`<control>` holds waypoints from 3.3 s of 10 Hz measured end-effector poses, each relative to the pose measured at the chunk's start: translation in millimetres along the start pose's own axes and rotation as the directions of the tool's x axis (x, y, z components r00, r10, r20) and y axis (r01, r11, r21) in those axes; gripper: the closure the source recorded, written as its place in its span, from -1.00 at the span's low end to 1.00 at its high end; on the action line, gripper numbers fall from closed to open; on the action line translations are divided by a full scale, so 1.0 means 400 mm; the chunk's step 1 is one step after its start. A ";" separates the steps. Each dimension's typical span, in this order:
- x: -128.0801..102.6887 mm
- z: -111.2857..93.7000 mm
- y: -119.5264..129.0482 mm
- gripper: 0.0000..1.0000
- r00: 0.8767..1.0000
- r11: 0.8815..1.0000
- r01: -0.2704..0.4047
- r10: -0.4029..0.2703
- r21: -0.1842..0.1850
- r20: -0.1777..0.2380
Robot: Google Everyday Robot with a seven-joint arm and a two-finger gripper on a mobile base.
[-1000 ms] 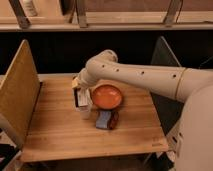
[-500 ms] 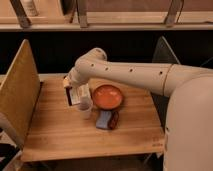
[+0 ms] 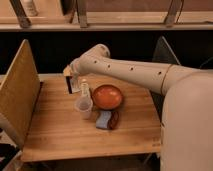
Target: Place the eraser in the ceramic cup
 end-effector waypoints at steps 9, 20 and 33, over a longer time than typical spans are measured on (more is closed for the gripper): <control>0.079 -0.029 -0.159 1.00 0.991 0.992 -0.124 0.122 0.032 0.061; 0.204 0.006 -0.104 1.00 0.984 0.984 -0.173 0.174 -0.050 0.026; 0.076 -0.061 -0.168 1.00 0.968 0.990 -0.056 0.085 -0.126 0.236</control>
